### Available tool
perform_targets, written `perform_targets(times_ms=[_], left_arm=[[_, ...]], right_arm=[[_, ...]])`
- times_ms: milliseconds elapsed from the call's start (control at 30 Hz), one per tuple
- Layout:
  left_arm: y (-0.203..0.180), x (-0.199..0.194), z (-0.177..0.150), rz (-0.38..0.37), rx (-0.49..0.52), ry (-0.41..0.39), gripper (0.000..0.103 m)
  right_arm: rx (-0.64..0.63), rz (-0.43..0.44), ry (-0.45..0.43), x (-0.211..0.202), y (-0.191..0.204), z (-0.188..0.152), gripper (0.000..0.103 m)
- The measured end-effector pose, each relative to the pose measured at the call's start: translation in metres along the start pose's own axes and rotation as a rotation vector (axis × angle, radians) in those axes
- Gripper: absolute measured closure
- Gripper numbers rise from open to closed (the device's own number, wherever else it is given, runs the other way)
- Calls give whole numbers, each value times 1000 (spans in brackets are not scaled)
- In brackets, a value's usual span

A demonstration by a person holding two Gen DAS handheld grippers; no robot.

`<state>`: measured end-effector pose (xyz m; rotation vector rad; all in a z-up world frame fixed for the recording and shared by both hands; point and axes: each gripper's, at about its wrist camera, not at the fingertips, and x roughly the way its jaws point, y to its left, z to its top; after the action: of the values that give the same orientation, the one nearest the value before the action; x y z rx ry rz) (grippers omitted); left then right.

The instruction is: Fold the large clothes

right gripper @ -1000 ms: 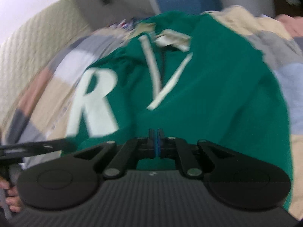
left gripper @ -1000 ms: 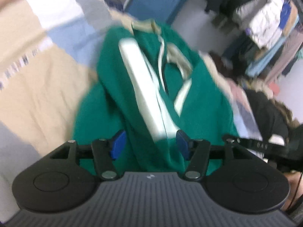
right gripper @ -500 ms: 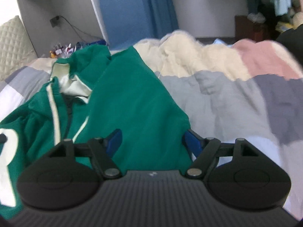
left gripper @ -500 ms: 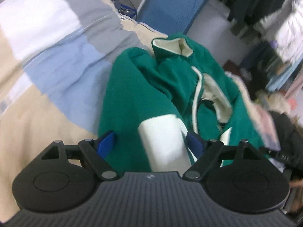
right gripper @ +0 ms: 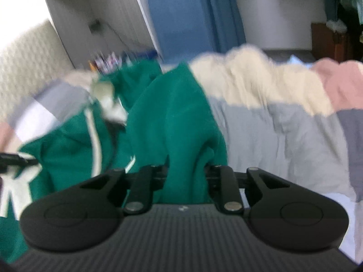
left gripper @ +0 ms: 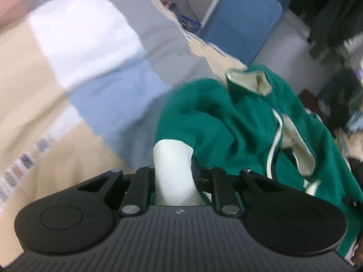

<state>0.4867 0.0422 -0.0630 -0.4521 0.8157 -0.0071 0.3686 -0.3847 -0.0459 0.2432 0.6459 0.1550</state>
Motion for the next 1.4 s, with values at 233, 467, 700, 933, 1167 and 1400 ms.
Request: perform_targets(times_ms=[233,467,700,933,1167,1400], left_arm=[[27,5,2,52,-66,-44,90],[18,36,-11,142,54,-27,90],[16,12,-13,110,73,-35,54],[-11,-61,-7,51,102,-109,46],[-58,-64,34,-43,84,-148,41],[-93,33,89,-106,31,-130,34]], right_arm=[[101,-102,5,16,-31,-27,80],[171,-125,36,45,-43,-49,72],[165,-158,25,23,-31,-42,57],[145,-159,-79,-29,-11,-30,36],[71,-54,-128,-24,34,17,36],[24,52,-45,85,54,74,36]])
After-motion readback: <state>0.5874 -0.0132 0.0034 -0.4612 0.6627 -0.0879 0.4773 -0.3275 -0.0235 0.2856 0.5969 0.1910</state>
